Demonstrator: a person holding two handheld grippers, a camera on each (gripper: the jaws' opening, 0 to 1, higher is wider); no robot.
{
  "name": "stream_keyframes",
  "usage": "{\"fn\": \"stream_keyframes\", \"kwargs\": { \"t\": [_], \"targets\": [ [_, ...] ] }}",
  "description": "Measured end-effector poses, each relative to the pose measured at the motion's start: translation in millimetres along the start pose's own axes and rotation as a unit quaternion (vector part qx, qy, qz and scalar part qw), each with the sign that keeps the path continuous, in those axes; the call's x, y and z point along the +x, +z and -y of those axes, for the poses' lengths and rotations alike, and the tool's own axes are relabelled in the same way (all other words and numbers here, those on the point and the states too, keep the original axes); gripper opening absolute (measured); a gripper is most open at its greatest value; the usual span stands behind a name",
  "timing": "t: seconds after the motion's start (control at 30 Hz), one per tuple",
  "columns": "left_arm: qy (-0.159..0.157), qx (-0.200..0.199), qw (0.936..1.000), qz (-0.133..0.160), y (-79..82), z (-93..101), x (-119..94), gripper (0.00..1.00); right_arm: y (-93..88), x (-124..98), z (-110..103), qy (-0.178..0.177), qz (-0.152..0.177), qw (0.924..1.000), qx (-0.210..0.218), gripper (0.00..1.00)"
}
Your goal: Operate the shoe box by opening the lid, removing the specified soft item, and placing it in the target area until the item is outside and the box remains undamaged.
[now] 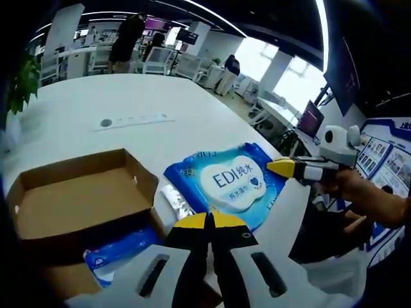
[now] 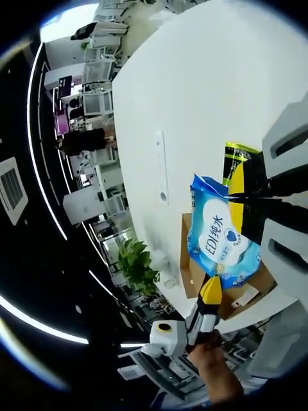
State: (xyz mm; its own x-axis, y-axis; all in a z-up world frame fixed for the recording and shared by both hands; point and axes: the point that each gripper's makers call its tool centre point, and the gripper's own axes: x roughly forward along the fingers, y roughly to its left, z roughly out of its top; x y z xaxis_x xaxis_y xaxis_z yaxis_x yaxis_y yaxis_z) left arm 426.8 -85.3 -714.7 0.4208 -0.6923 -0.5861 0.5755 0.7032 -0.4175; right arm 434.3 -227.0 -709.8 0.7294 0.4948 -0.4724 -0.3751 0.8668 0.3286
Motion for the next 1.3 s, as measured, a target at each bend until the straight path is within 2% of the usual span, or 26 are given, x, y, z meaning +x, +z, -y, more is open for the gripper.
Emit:
{"fn": "stream_keyframes", "kwargs": {
  "t": [0.37,0.77,1.3],
  "targets": [
    [0.002,0.001,1.0000,-0.004,0.8,-0.3,22.7,0.00,-2.3,4.7,19.4,-0.007,-0.002,1.0000,0.001,0.00],
    [0.015,0.026,0.9991,-0.031,-11.0,-9.8,46.7,0.00,-17.9,19.6,37.5,-0.011,-0.016,0.9998,0.005,0.00],
    [0.040,0.058,0.9954,-0.065,-21.5,-24.1,64.7,0.00,-36.0,43.0,50.0,-0.007,-0.033,0.9993,0.016,0.00]
  ]
}}
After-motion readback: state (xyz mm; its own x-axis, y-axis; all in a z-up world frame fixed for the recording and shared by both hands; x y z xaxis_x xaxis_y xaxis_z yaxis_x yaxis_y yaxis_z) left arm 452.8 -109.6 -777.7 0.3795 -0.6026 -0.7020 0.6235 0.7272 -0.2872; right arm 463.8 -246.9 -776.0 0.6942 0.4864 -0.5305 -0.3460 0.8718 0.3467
